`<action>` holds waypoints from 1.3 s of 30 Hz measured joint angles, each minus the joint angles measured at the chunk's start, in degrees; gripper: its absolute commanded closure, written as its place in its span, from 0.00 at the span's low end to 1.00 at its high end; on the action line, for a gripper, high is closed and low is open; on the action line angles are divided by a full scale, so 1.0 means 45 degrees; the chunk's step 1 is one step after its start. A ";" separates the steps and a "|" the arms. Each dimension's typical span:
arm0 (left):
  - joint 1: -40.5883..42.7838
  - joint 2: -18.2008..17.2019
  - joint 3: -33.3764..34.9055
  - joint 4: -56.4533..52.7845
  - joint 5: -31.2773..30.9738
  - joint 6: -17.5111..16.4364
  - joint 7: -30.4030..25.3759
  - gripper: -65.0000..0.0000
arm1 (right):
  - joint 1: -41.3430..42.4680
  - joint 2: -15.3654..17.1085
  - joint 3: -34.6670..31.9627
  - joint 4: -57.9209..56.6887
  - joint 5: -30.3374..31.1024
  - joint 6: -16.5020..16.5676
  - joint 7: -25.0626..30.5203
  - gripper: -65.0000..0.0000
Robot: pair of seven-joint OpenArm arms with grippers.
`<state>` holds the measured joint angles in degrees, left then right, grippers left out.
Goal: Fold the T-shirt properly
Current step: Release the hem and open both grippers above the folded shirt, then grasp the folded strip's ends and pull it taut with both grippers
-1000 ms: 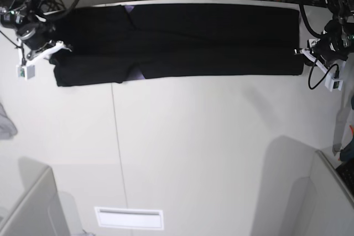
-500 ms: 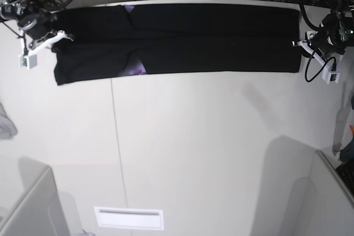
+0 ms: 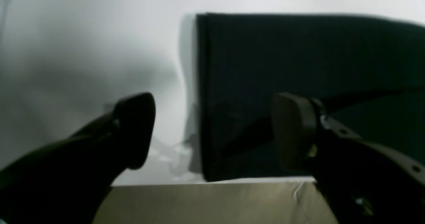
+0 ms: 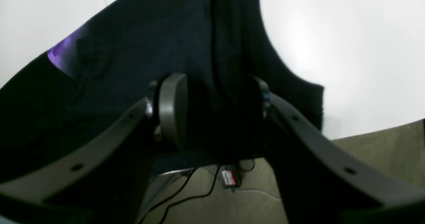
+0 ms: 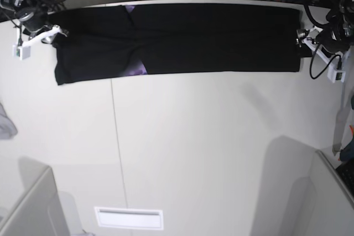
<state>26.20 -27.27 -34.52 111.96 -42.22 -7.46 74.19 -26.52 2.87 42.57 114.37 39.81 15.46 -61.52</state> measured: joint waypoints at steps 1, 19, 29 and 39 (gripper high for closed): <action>0.0000 0.0321 -0.0204 -0.0005 0.0272 0.0034 -0.0034 0.45 | 0.0010 0.0019 -0.0233 0.0000 -0.0039 0.0005 0.0044 0.72; -0.0685 0.1831 0.0568 -0.3259 0.0185 0.0078 0.0034 1.00 | 0.2035 0.1156 -0.1797 -0.4653 -0.0131 0.0010 0.0889 1.00; -0.3585 0.1982 0.2249 -0.5377 -0.0340 0.0000 -0.0340 1.00 | 0.4250 0.2395 -0.2127 -0.7868 0.0073 0.0029 0.2050 1.00; -0.3764 0.2297 0.2361 -0.4629 -0.0015 0.1807 -0.0175 1.00 | 0.6139 0.3249 -0.3774 -1.0054 0.0029 0.0024 0.3298 1.00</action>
<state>9.26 -16.93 -23.90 91.13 -42.28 0.67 73.41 1.10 17.50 25.58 69.12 39.94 15.57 -46.68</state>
